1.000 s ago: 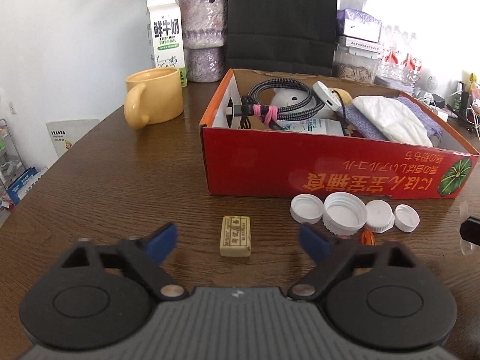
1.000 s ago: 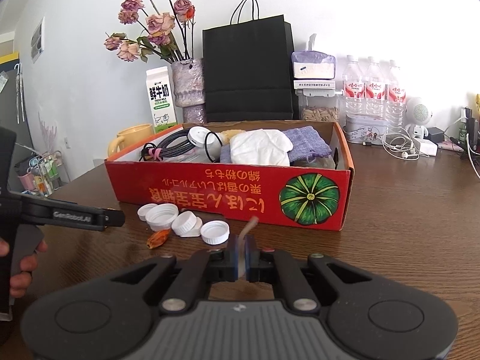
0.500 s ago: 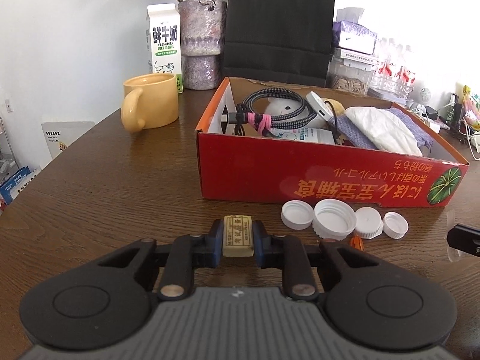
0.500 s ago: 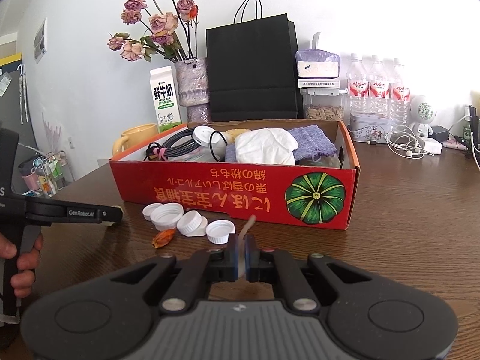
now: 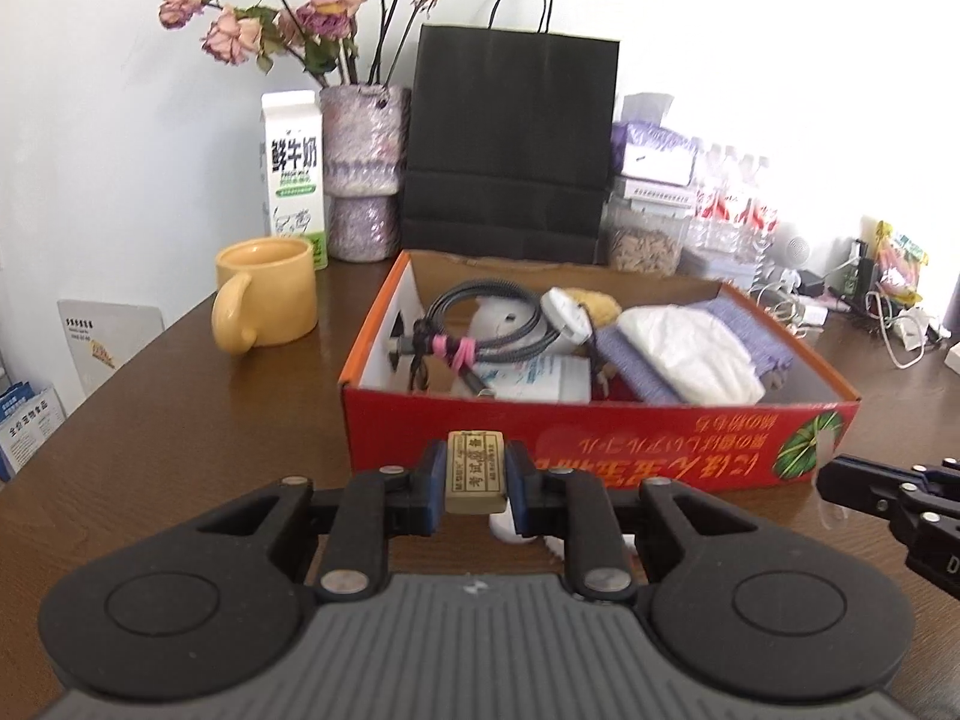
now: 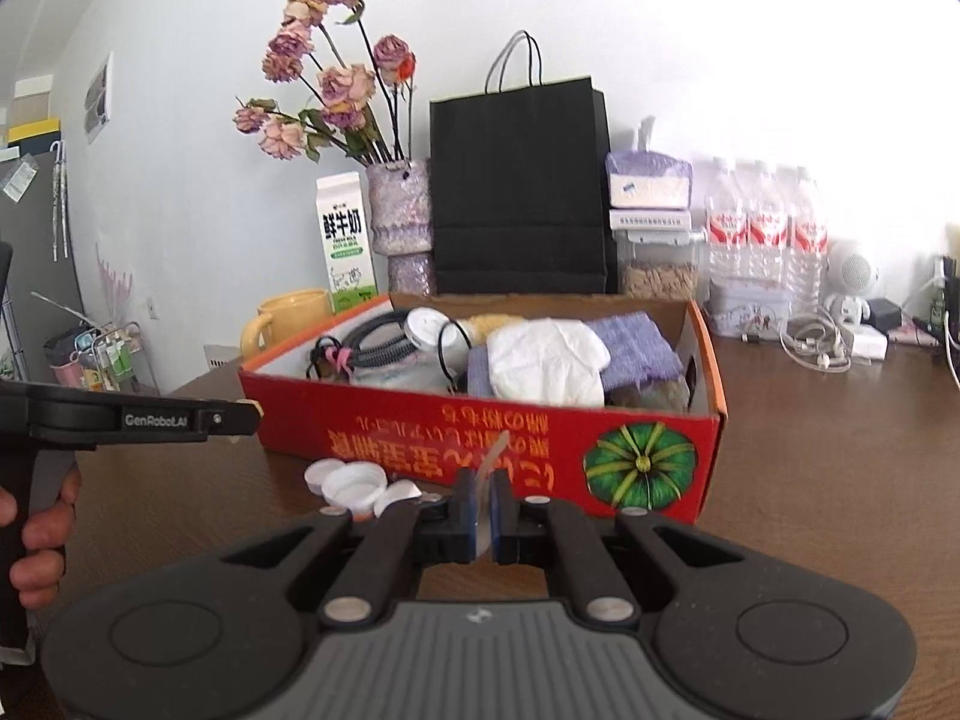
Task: Organize objects
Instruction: 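Grasp the beige block with the left tool while the right tool holds the clip, then carry the clip and beige block over the box and open both tools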
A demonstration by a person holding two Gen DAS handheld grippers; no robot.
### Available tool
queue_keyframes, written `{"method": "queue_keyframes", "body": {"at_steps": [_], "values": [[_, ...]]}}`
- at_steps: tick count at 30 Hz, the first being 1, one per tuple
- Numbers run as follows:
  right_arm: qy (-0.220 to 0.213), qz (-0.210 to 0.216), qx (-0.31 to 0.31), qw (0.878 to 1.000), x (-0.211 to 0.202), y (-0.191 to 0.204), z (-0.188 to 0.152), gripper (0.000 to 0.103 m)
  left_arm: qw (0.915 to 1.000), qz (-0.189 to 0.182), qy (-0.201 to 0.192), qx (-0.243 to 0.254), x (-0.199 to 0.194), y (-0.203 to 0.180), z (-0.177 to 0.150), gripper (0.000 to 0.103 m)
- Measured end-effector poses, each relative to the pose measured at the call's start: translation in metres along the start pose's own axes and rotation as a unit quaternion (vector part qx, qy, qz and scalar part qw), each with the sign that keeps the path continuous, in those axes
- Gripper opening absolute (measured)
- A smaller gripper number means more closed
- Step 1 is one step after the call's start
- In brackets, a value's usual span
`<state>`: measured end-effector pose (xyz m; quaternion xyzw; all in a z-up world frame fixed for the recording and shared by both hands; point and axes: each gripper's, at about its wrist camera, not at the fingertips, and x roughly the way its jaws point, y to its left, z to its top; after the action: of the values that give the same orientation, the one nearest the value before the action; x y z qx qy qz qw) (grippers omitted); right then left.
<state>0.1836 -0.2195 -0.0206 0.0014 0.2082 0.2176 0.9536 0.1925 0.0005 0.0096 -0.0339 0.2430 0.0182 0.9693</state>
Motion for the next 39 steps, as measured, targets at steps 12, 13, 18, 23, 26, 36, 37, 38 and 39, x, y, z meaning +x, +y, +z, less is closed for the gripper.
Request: {"method": "queue_keyframes", "body": {"at_steps": [12,13,18,23,26,36,37,38,39], "values": [[-0.044,0.001,-0.035,0.998,0.024,0.013,0.047,0.004,0.9983,-0.024,-0.052,0.009,0.005,-0.019,0.038,0.022],[-0.046,0.001,-0.037,0.998,0.027,0.013,0.05,0.004,0.9982,-0.024,-0.054,0.009,0.007,-0.02,0.041,0.022],[-0.055,-0.004,-0.042,0.998,0.047,0.013,0.065,0.004,0.9975,-0.028,-0.065,0.009,0.02,-0.024,0.055,0.022],[-0.06,-0.008,-0.039,0.997,0.068,0.01,0.077,0.004,0.9968,-0.03,-0.074,0.002,0.038,-0.023,0.067,0.022],[-0.059,-0.008,-0.033,0.998,0.082,0.006,0.082,0.004,0.9967,-0.029,-0.075,-0.002,0.05,-0.021,0.073,0.022],[-0.047,-0.007,-0.009,0.999,0.126,-0.016,0.09,0.004,0.9982,-0.017,-0.056,-0.007,0.095,-0.009,0.082,0.022],[-0.044,-0.006,-0.008,0.999,0.13,-0.018,0.09,0.004,0.9982,-0.016,-0.057,-0.006,0.099,-0.009,0.083,0.022],[-0.041,-0.005,-0.006,0.999,0.133,-0.02,0.09,0.004,0.9983,-0.015,-0.056,-0.006,0.104,-0.008,0.084,0.022],[-0.039,-0.005,-0.006,0.999,0.136,-0.021,0.09,0.004,0.9986,-0.013,-0.051,-0.006,0.109,-0.007,0.084,0.022]]}}
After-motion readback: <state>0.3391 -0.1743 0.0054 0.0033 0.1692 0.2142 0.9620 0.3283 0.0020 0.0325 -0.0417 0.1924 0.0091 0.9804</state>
